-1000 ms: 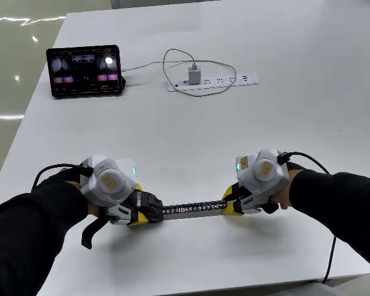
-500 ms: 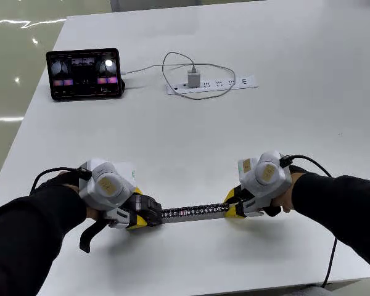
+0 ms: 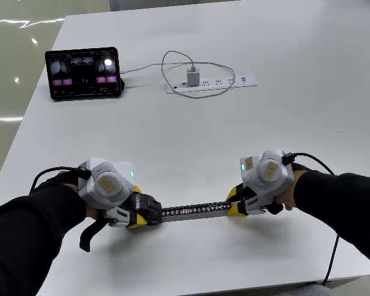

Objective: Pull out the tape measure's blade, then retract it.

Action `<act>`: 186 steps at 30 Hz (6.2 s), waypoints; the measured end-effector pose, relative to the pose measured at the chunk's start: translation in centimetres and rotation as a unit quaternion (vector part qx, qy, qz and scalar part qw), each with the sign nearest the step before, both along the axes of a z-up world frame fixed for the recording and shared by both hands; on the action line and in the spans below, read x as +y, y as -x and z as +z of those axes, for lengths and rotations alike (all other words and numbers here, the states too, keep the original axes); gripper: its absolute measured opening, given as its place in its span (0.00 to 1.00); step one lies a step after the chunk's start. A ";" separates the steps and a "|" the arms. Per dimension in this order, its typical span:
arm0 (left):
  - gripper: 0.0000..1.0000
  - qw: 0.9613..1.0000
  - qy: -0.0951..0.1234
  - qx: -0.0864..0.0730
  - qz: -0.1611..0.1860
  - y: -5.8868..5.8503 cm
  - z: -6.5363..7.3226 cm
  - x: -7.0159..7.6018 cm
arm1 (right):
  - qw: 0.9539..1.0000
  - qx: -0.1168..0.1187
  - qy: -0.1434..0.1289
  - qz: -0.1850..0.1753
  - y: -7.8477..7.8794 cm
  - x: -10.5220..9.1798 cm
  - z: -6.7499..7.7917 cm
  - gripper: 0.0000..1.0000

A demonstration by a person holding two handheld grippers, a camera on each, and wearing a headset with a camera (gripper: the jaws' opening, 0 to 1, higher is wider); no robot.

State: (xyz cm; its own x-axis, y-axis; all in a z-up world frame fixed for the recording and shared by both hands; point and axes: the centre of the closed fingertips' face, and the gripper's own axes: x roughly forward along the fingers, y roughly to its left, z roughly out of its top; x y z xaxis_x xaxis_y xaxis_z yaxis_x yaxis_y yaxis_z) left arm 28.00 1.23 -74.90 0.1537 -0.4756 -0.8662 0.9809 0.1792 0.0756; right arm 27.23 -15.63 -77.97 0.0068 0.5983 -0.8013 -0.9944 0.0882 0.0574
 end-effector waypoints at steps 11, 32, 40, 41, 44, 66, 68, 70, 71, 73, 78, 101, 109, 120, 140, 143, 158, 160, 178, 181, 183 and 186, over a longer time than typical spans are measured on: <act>0.31 1.000 0.000 -0.001 0.001 0.0 0.1 0.0 | 1.000 -0.001 0.001 -0.001 0.0 -0.4 0.0 0.10; 0.31 1.000 0.001 -0.002 0.004 0.0 0.1 -0.1 | 1.000 0.000 0.005 -0.006 0.1 -1.5 0.0 0.10; 0.31 1.000 0.001 -0.002 0.004 0.0 0.1 0.0 | 1.000 -0.001 0.006 -0.008 0.0 -2.0 0.0 0.10; 0.31 1.000 0.001 -0.002 0.003 0.0 0.0 0.0 | 1.000 -0.001 0.006 -0.008 0.0 -2.1 0.0 0.10; 0.31 1.000 0.001 -0.002 0.003 0.0 0.0 0.0 | 1.000 -0.001 0.007 -0.008 0.1 -2.2 0.0 0.10; 0.31 1.000 0.002 -0.002 0.003 0.0 0.0 0.0 | 1.000 -0.002 0.011 -0.011 0.1 -3.5 0.1 0.10; 0.31 1.000 0.002 -0.003 0.003 0.0 0.0 0.0 | 1.000 -0.002 0.012 -0.012 0.1 -3.7 0.1 0.10; 0.31 1.000 0.002 -0.003 0.003 0.0 0.0 0.0 | 1.000 -0.002 0.012 -0.012 0.1 -3.7 0.1 0.10; 0.31 1.000 0.002 -0.003 0.004 0.0 0.0 0.0 | 1.000 -0.002 0.013 -0.012 0.1 -3.8 0.1 0.10; 0.31 1.000 0.002 -0.003 0.003 0.0 0.0 0.0 | 1.000 -0.002 0.012 -0.013 0.1 -3.9 0.1 0.10; 0.31 1.000 0.002 -0.003 0.004 0.0 0.0 0.0 | 1.000 -0.002 0.013 -0.014 0.1 -4.1 0.0 0.10; 0.31 1.000 0.002 -0.003 0.004 0.0 0.0 0.0 | 1.000 -0.003 0.015 -0.022 0.0 -5.4 0.0 0.10; 0.31 1.000 0.002 -0.004 0.004 0.0 0.0 0.0 | 1.000 -0.002 0.018 -0.024 0.0 -6.0 -0.1 0.10; 0.31 1.000 0.002 -0.004 0.004 0.0 0.0 0.0 | 0.999 -0.004 0.019 -0.026 0.0 -6.5 0.0 0.10; 0.31 1.000 0.003 -0.004 0.005 -0.1 0.0 0.0 | 0.999 -0.003 0.018 -0.033 0.1 -7.2 0.1 0.10; 0.31 1.000 0.003 -0.004 0.005 -0.1 0.0 0.0 | 0.999 -0.002 0.017 -0.034 0.1 -7.2 0.1 0.10; 0.32 1.000 0.007 0.002 0.008 -0.1 0.1 -0.1 | 0.999 0.003 0.024 -0.036 0.4 -6.9 0.4 0.11; 0.32 1.000 0.009 0.003 0.006 -0.1 0.1 -0.2 | 0.999 0.004 0.025 -0.037 0.4 -6.9 0.4 0.11; 0.33 1.000 -0.012 0.006 -0.018 -0.1 -0.1 -0.3 | 0.998 -0.021 0.050 0.008 0.2 -7.0 0.1 0.12; 0.32 0.999 -0.022 0.004 -0.025 0.0 0.0 -0.3 | 0.998 -0.016 0.053 0.005 0.1 -7.0 0.0 0.12; 0.32 0.999 -0.027 0.003 -0.030 0.0 0.1 -0.3 | 0.998 -0.014 0.054 0.004 0.1 -7.1 0.0 0.12; 0.32 0.999 -0.030 0.005 -0.031 -0.1 0.1 -0.2 | 0.998 -0.013 0.057 0.006 0.1 -7.1 0.0 0.12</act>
State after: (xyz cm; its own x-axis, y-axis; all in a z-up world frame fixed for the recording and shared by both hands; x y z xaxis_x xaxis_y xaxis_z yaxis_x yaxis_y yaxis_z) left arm 28.06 1.04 -74.76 0.1176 -0.4318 -0.8943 0.9906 0.1139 0.0753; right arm 27.12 -22.69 -78.00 0.0221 0.5030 -0.8640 -0.9965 0.0807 0.0215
